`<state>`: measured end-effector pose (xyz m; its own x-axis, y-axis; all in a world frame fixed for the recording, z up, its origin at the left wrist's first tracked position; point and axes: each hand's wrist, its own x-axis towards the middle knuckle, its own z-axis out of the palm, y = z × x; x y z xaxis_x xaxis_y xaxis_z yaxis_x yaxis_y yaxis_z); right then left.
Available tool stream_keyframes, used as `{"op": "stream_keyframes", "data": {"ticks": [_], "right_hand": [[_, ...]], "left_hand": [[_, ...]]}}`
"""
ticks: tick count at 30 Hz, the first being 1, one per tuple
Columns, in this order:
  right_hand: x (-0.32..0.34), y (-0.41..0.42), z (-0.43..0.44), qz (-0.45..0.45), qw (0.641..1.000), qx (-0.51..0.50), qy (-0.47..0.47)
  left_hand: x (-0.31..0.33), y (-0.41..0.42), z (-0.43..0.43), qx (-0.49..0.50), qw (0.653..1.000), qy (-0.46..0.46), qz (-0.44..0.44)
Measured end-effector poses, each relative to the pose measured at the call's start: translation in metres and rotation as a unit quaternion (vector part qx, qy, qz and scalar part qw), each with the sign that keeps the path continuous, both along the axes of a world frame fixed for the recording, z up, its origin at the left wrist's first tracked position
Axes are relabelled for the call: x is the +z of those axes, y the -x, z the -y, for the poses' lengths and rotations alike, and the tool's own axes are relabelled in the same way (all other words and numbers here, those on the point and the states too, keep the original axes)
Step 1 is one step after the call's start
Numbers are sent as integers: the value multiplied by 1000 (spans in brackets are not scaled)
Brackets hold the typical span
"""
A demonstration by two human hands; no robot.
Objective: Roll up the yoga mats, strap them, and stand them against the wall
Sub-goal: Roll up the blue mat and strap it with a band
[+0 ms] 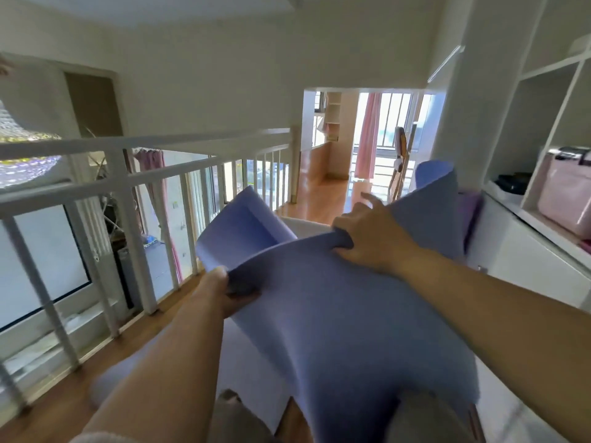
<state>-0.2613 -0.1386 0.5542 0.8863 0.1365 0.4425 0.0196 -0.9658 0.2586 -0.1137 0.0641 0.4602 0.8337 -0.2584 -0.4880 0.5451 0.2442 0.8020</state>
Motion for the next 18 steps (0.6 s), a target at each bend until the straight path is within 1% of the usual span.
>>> {"op": "stream_keyframes", "data": {"ticks": [1, 2, 3, 4, 5, 6, 7, 9, 10, 11, 12, 13, 15, 16, 18], "right_hand": [[-5, -3, -3, -10, 1000, 21, 7], [-12, -7, -7, -15, 999, 42, 16], [-19, -11, -12, -15, 998, 62, 20], [-27, -16, -16, -8, 996, 82, 17], [-35, -22, -20, -1, 995, 98, 6], [-41, -27, -24, 11, 994, 111, -7], [-47, -31, -28, 20, 993, 116, -26], [-57, -37, -34, 21, 990, 109, -88], [-61, -39, -37, 11, 986, 106, -129], [-65, -42, -39, 4, 981, 110, -162], [-69, -43, -40, 1, 976, 124, -180], [-73, -45, -40, 7, 972, 139, -189], [-79, -48, -38, 19, 961, 150, -233], [-79, -49, -35, 10, 954, 137, -266], [-81, -48, -24, -49, 947, 82, -307]], "left_hand": [[4, -2, -5, -29, 994, -92, 48], [10, -7, -7, -46, 975, -195, 91], [17, -8, -9, -46, 949, -269, 156], [25, -6, -9, -53, 922, -304, 235], [36, -2, -8, -86, 896, -292, 324], [46, 8, -5, -138, 867, -260, 403], [53, 17, -4, -218, 821, -264, 457], [53, 28, -3, -349, 720, -329, 502], [48, 29, -2, -383, 676, -367, 511], [40, 27, -3, -387, 642, -401, 526], [33, 26, -3, -378, 620, -428, 538], [26, 25, -1, -363, 614, -437, 548], [17, 26, 0, -350, 620, -427, 557], [17, 29, -1, -350, 620, -422, 560], [18, 30, -4, -352, 626, -415, 558]]}}
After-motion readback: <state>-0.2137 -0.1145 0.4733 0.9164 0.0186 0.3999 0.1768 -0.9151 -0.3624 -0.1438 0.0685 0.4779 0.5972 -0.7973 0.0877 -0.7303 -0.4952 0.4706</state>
